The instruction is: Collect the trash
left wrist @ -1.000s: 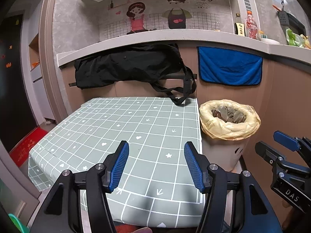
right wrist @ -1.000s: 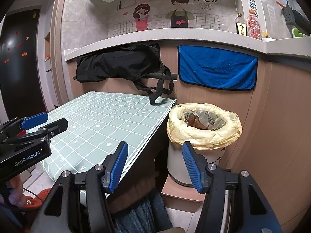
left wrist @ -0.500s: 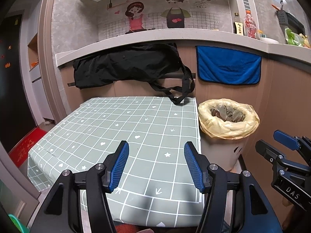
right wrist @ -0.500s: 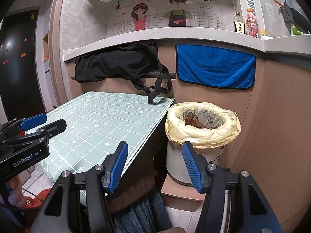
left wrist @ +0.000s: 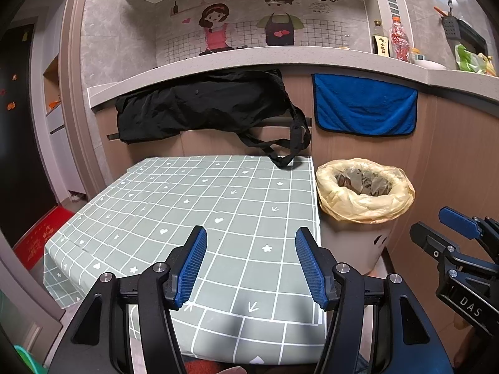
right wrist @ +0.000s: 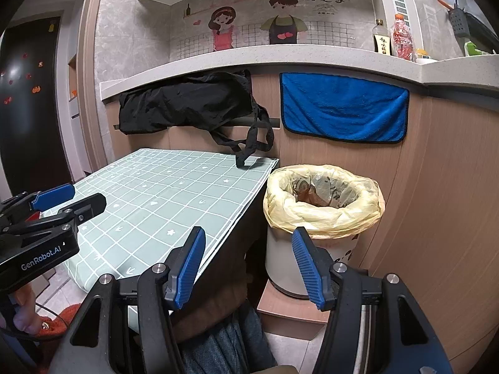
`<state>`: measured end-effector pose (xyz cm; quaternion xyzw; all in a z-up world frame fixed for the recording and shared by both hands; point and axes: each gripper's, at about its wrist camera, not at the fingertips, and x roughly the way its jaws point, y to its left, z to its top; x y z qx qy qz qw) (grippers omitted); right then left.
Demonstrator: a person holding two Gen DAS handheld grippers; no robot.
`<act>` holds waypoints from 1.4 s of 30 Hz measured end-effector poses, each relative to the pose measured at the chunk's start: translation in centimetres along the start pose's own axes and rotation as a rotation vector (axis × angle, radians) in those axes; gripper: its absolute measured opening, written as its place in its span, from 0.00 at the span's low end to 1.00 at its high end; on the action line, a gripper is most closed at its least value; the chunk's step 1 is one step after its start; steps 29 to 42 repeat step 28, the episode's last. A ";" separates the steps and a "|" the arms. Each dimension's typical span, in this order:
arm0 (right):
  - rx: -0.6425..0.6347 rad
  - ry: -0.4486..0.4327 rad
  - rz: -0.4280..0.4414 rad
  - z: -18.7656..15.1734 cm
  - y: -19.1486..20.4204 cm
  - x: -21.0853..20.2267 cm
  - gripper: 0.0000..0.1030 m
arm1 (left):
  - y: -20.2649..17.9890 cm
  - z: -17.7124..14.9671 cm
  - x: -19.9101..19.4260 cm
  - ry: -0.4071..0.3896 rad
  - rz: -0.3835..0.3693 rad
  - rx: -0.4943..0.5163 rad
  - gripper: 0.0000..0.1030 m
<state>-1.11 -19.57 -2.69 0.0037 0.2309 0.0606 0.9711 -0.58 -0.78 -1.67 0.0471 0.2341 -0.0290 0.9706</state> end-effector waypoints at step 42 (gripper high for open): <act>0.022 -0.017 -0.022 0.2 -0.6 -0.5 0.54 | 0.7 -0.2 0.6 0.022 -0.046 -0.008 0.58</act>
